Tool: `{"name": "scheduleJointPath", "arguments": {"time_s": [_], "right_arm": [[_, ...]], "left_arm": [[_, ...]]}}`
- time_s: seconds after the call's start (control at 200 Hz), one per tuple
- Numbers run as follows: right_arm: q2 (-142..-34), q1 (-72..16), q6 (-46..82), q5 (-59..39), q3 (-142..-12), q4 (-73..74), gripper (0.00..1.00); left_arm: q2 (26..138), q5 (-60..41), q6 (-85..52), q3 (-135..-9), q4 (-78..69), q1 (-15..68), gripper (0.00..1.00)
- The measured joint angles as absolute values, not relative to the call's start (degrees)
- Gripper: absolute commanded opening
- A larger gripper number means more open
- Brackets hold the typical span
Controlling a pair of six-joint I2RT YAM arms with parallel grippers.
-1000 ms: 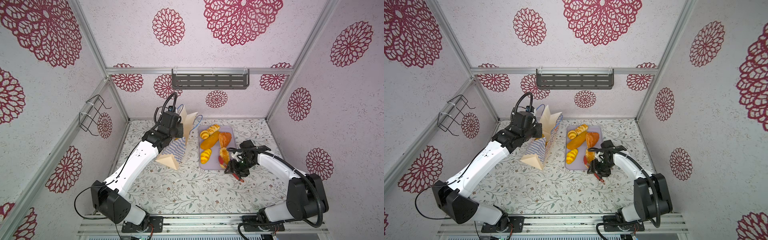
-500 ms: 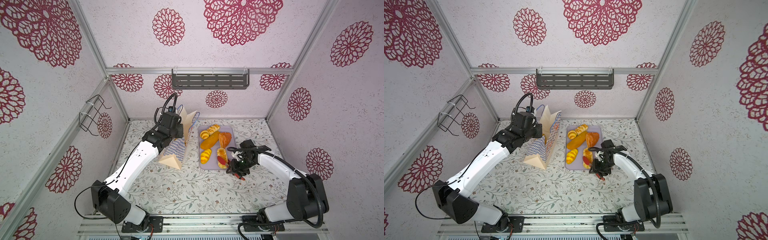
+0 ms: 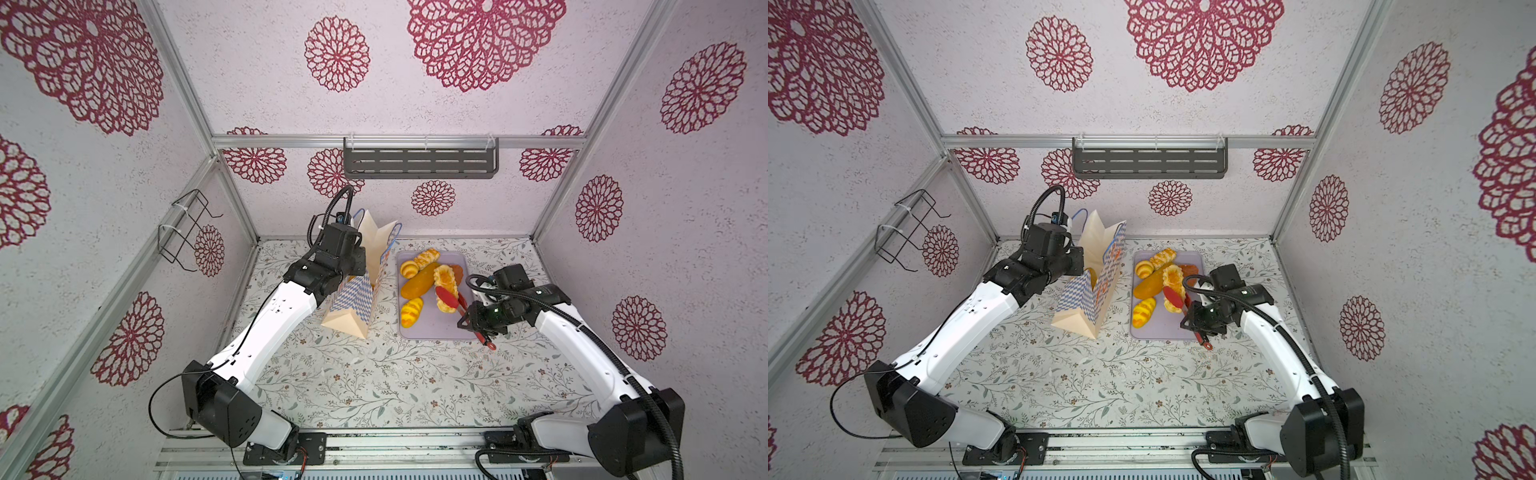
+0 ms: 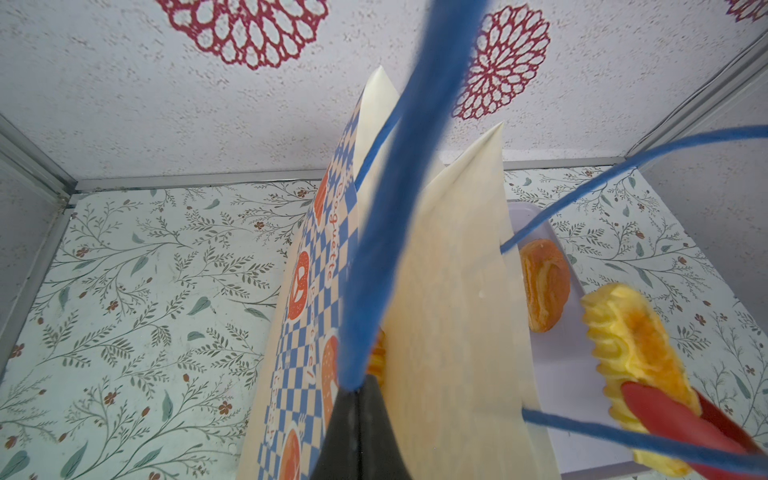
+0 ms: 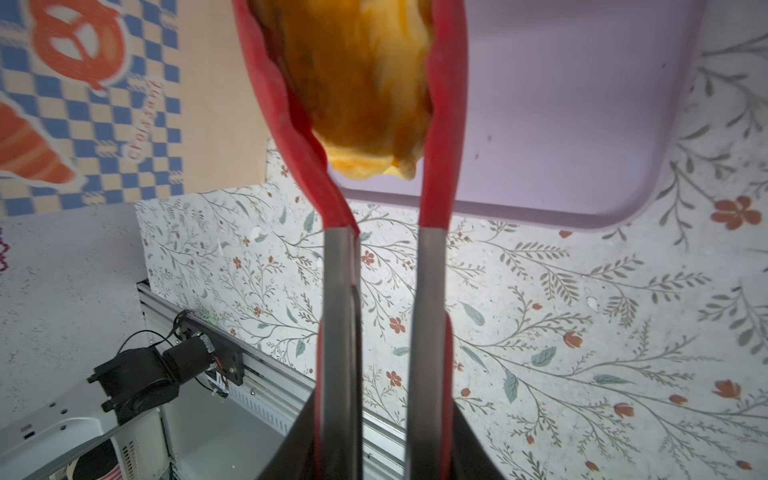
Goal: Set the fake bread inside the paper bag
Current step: 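Close the tongs on the ridged pastry and lift it off the tray, then carry the ridged pastry over the bag opening with the right gripper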
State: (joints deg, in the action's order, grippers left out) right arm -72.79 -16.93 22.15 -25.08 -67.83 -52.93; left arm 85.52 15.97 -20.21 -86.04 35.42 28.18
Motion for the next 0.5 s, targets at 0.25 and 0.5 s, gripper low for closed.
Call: {"name": "scheduleJointPath", "arguments": {"time_s": [0.25, 0.5], "right_arm": [[-73.54, -17.32, 24.69, -25.56, -82.83, -51.24, 0.35], [-81.01, -21.28, 28.73, -26.20, -97.47, -44.58, 0.36]], "left_arm": [[85.52, 16.01, -20.21, -86.21, 35.44, 28.18, 0.00], [85.54, 16.45, -20.16, -88.25, 36.14, 28.18, 0.00]]}}
